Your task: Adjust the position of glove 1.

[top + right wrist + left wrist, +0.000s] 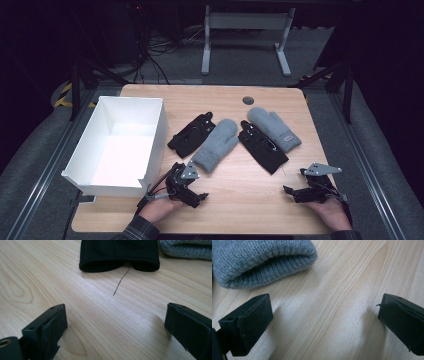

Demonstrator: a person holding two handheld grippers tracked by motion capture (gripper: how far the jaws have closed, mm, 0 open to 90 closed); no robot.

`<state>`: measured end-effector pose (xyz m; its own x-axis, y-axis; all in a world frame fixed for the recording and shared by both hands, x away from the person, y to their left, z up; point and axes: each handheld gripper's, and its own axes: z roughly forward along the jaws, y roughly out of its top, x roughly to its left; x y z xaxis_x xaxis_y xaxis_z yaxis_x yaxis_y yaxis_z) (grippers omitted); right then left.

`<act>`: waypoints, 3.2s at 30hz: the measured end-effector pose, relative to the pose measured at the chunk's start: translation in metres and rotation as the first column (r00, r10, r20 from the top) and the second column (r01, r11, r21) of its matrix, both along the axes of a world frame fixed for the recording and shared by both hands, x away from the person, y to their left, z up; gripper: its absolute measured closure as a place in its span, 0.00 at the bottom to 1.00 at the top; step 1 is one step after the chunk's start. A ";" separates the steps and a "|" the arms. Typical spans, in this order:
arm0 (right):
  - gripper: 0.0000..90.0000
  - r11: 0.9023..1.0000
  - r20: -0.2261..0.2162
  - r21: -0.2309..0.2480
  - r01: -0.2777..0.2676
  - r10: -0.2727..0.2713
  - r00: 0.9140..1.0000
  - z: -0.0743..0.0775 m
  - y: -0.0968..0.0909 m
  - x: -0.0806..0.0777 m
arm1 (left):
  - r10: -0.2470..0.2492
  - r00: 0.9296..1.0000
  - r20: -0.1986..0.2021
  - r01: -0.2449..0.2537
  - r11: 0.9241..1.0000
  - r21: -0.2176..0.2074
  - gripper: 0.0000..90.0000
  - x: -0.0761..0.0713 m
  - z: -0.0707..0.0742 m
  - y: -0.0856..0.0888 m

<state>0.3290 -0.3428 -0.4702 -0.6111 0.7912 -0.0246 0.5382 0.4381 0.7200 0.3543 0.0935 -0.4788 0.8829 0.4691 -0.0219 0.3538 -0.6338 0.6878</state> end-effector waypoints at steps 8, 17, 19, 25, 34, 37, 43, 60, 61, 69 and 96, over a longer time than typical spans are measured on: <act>0.06 1.000 -0.002 0.003 0.001 -0.001 1.000 0.000 -0.001 0.001 | 0.000 1.000 0.001 0.000 1.000 0.001 0.00 0.000 0.000 0.000; 0.11 0.999 0.011 0.000 0.038 -0.038 0.999 0.013 -0.002 0.008 | 0.001 1.000 0.000 -0.001 1.000 0.003 0.00 0.000 0.000 0.000; 0.11 0.999 0.017 -0.003 0.048 -0.048 0.999 0.017 -0.003 0.011 | 0.000 1.000 0.001 0.000 1.000 0.003 0.00 0.000 0.000 0.000; 0.15 0.998 0.032 0.022 0.056 -0.057 0.998 0.029 -0.005 0.029 | 0.001 1.000 -0.001 -0.001 1.000 0.001 0.00 0.000 0.000 -0.001; 0.17 0.999 0.048 0.022 0.049 -0.050 0.998 0.041 0.000 0.055 | 0.000 1.000 -0.001 0.000 1.000 0.000 0.00 0.000 0.000 -0.001; 0.18 0.998 0.055 0.030 0.046 -0.047 0.997 0.046 0.002 0.063 | 0.001 1.000 -0.001 -0.001 1.000 0.000 0.00 0.000 0.000 -0.001; 0.20 0.999 0.069 0.029 0.038 -0.040 0.997 0.052 0.007 0.080 | 0.000 1.000 -0.001 0.000 1.000 0.000 0.00 0.000 0.000 -0.001; 0.29 0.998 0.022 0.032 0.048 -0.049 0.999 0.048 0.011 0.131 | 0.000 1.000 -0.001 0.000 1.000 0.000 0.00 0.000 0.000 -0.001; 0.30 0.998 0.022 0.035 0.050 -0.050 0.998 0.047 0.011 0.133 | 0.001 1.000 -0.001 -0.001 1.000 0.000 0.00 0.000 0.000 -0.001; 0.31 0.997 0.006 0.042 0.070 -0.070 0.998 0.042 0.006 0.154 | 0.001 1.000 0.000 -0.001 1.000 0.000 0.00 0.000 0.000 -0.001; 0.83 0.998 -0.006 -0.030 0.060 -0.060 0.998 0.025 0.010 0.168 | 0.003 1.000 0.000 -0.003 1.000 0.000 0.00 0.000 0.000 -0.001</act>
